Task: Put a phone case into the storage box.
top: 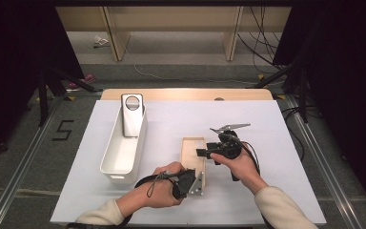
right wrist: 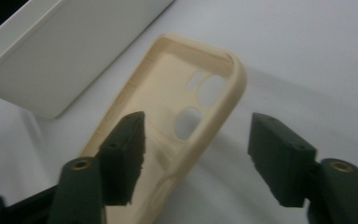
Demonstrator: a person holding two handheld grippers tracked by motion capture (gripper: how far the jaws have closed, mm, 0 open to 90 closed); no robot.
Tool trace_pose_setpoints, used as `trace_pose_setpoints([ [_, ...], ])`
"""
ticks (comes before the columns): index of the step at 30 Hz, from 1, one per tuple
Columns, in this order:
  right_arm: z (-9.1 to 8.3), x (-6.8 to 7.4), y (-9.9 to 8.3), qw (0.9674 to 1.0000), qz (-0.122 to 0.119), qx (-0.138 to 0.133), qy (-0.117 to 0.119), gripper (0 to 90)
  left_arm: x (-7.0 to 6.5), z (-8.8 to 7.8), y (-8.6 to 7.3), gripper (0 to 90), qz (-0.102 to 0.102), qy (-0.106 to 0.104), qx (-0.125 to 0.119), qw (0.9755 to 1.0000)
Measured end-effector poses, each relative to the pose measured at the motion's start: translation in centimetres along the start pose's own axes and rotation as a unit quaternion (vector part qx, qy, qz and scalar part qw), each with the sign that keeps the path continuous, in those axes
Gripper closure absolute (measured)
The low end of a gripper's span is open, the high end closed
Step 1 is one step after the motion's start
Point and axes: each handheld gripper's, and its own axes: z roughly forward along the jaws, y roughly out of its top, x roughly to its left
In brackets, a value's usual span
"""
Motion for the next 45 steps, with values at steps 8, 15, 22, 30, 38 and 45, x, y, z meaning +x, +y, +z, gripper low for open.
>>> trace_pose_setpoints([
  [8,-0.1,0.0,0.3,0.9993,0.023,-0.005,0.029,68.9,-0.1,0.0,0.0,87.3,0.003,-0.002,-0.003,1.0],
  [15,-0.5,-0.1,0.3,0.9978,0.051,-0.004,0.043,73.5,-0.2,0.2,0.1,87.2,0.003,-0.001,-0.005,1.0],
  [22,-1.2,0.3,0.6,0.9958,0.074,-0.014,0.053,80.7,-0.2,0.5,0.0,87.1,-0.003,0.004,-0.012,0.9999],
  [30,-2.4,0.9,1.1,0.9934,0.086,-0.031,0.07,82.1,0.2,0.4,-0.4,86.5,-0.009,0.016,-0.018,0.9997],
  [38,-3.8,1.1,1.7,0.9937,0.072,-0.063,0.059,82.1,1.3,-1.5,-1.5,66.3,-0.106,0.04,-0.115,0.9869],
  [45,-4.3,1.1,1.8,0.9941,0.056,-0.083,0.043,82.0,3.4,-3.4,-3.7,36.0,-0.231,0.121,-0.206,0.9433],
])
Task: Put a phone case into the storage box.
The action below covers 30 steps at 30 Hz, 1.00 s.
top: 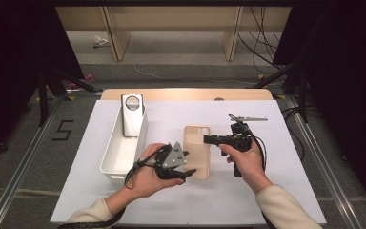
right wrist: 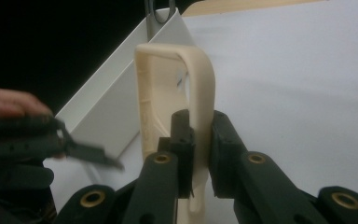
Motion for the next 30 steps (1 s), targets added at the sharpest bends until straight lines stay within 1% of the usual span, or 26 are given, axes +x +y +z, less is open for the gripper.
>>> trace_pose_setpoints([
  [1,0.0,0.0,0.0,1.0,-0.002,-0.002,0.0,82.0,0.3,-0.1,-0.1,32.9,-0.015,0.011,-0.008,0.9998],
  [3,0.0,0.1,0.0,1.0,-0.006,-0.007,-0.001,82.0,1.0,-0.3,-0.2,29.4,-0.048,0.028,-0.027,0.9981],
  [5,-0.1,0.2,0.1,0.9999,-0.01,-0.008,-0.002,82.0,1.6,-0.4,-0.4,27.2,-0.077,0.039,-0.041,0.9954],
  [8,0.0,0.3,0.0,0.9998,-0.015,-0.01,-0.003,81.9,2.3,-0.6,-0.6,28.3,-0.112,0.049,-0.057,0.9909],
  [12,0.0,0.4,0.0,0.9998,-0.018,-0.011,-0.003,81.9,3.0,-0.7,-0.5,33.3,-0.139,0.063,-0.071,0.9857],
  [14,0.1,0.4,0.0,0.9998,-0.019,-0.011,-0.002,81.9,3.3,-0.7,-0.4,36.4,-0.158,0.065,-0.077,0.9822],
  [15,0.1,0.5,0.0,0.9997,-0.021,-0.012,-0.002,81.9,3.5,-0.7,-0.4,38.2,-0.165,0.067,-0.079,0.9807],
  [16,0.1,0.5,0.0,0.9997,-0.023,-0.01,-0.003,81.9,3.6,-0.7,-0.4,41.0,-0.169,0.071,-0.08,0.9797],
  [18,0.2,0.6,0.0,0.9997,-0.022,-0.011,-0.002,81.9,3.8,-0.6,-0.4,43.8,-0.176,0.076,-0.08,0.9782],
  [19,0.2,0.6,0.0,0.9997,-0.023,-0.011,-0.002,81.9,3.9,-0.6,-0.4,45.5,-0.182,0.078,-0.082,0.9768],
  [22,0.2,0.7,0.0,0.9996,-0.024,-0.012,-0.002,81.9,4.3,-0.4,-0.2,49.5,-0.197,0.078,-0.089,0.9732],
  [23,0.2,0.7,-0.1,0.9996,-0.024,-0.011,-0.002,81.9,4.3,-0.2,-0.1,51.2,-0.202,0.075,-0.093,0.9721],
  [26,0.2,0.8,-0.1,0.9996,-0.025,-0.011,-0.001,81.9,4.3,0.1,0.1,56.0,-0.208,0.068,-0.096,0.971],
  [27,0.2,0.8,-0.1,0.9996,-0.026,-0.011,-0.001,81.9,4.3,0.3,0.2,57.4,-0.212,0.066,-0.097,0.9701],
  [30,0.3,0.8,-0.1,0.9996,-0.027,-0.01,-0.001,81.8,4.4,0.6,0.2,60.8,-0.221,0.066,-0.095,0.9684],
])
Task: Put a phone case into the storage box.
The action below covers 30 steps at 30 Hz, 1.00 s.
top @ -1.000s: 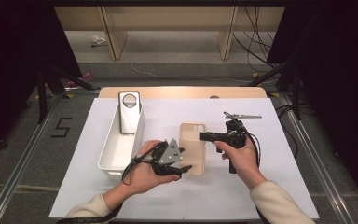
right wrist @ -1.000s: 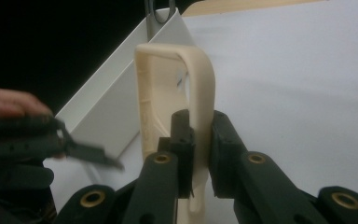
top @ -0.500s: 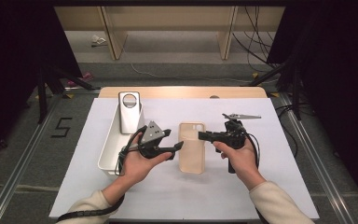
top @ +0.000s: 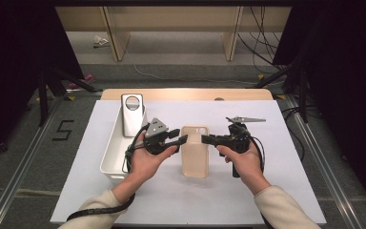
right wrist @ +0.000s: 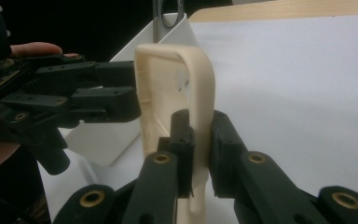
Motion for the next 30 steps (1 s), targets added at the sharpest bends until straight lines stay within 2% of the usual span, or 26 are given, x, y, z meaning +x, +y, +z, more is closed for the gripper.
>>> trace_pose_setpoints([
  [18,0.08,0.29,-0.01,1.0,-0.004,0.0,0.005,81.8,0.41,0.15,0.16,76.8,-0.034,-0.003,-0.004,0.9994],
  [25,0.13,0.38,-0.03,0.9999,-0.009,-0.002,0.008,81.7,0.34,-0.23,0.26,82.0,-0.052,0.004,-0.011,0.9986],
  [30,0.2,0.5,-0.04,0.9998,-0.015,-0.003,0.009,81.5,0.15,-0.46,0.4,83.6,-0.049,0.011,-0.017,0.9986],
])
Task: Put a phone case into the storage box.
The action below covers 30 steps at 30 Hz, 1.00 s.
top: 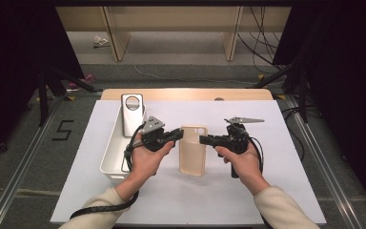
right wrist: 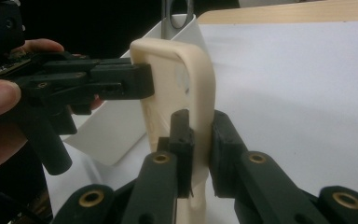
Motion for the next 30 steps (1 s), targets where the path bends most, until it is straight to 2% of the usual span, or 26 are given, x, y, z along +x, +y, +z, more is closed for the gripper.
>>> trace_pose_setpoints([
  [10,0.3,0.2,-0.1,0.9999,-0.013,-0.001,0.003,77.5,-0.4,-0.3,0.4,84.6,0.026,0.021,-0.007,0.9994],
  [12,0.3,0.2,-0.1,0.9999,-0.013,-0.002,0.003,71.7,-0.4,-0.4,0.5,84.7,0.035,0.028,-0.008,0.999],
  [14,0.2,0.2,-0.1,0.9998,-0.019,-0.006,0.001,68.4,-0.3,-0.5,0.5,84.7,0.034,0.033,-0.01,0.9988],
  [16,0.2,0.3,-0.1,0.9997,-0.023,-0.008,-0.002,59.6,-0.1,-0.5,0.6,84.7,0.032,0.036,-0.01,0.9988],
  [21,0.1,0.8,0.1,0.9983,-0.054,-0.005,-0.02,39.4,0.1,-0.7,0.7,84.7,0.031,0.046,-0.011,0.9984],
  [23,0.0,0.8,0.0,0.9973,-0.068,-0.007,-0.028,34.0,0.3,-0.9,0.8,84.7,0.032,0.049,-0.012,0.9982],
  [30,-0.5,0.7,-0.2,0.9947,-0.098,0.005,-0.032,26.5,0.7,-1.3,1.0,84.7,0.03,0.058,-0.015,0.9978],
])
